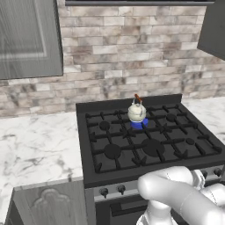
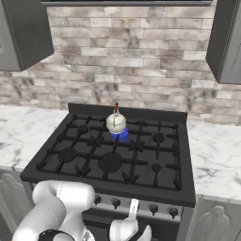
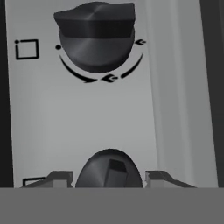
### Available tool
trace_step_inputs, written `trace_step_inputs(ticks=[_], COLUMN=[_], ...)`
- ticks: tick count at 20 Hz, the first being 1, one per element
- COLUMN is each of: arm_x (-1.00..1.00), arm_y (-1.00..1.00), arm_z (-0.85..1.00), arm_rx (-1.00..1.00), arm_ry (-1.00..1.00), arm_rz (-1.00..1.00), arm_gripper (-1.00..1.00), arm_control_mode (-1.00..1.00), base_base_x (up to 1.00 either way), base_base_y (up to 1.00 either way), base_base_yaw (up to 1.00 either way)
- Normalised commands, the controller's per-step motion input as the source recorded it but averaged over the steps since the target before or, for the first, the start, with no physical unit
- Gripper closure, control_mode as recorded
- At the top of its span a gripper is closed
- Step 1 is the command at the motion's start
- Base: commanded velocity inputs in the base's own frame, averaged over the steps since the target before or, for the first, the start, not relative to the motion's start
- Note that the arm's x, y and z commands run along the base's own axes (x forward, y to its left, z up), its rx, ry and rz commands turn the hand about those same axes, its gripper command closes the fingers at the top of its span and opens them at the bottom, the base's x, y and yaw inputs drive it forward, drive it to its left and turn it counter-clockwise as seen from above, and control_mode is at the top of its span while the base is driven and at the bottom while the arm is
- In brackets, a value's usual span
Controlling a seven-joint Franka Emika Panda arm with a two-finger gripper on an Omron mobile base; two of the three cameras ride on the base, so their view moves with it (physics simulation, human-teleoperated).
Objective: The kettle is done boiling. Turn off the stove, then wait for 300 timesteps before moving the kettle to the dining table.
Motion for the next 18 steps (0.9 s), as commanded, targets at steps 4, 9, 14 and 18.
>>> trace_step_inputs(ticks=[4, 9, 14, 18], arm_x=[-0.03, -0.08, -0.08, -0.03], arm_y=[-0.7, -0.74, -0.72, -0.46], arm_z=[-0.01, -0.08, -0.24, -0.25], arm_rx=[0.13, 0.13, 0.21, 0.44], arm_ry=[-0.16, -0.14, -0.07, -0.01], arm_rz=[0.12, 0.12, 0.09, 0.01], arm_gripper=[1.0, 1.0, 1.0, 1.0], arm_control_mode=[-1.0, -1.0, -1.0, -1.0], base_base_x=[0.0, 0.0, 0.0, 0.0], base_base_y=[0.0, 0.0, 0.0, 0.0], base_base_yaw=[0.0, 0.0, 0.0, 0.0])
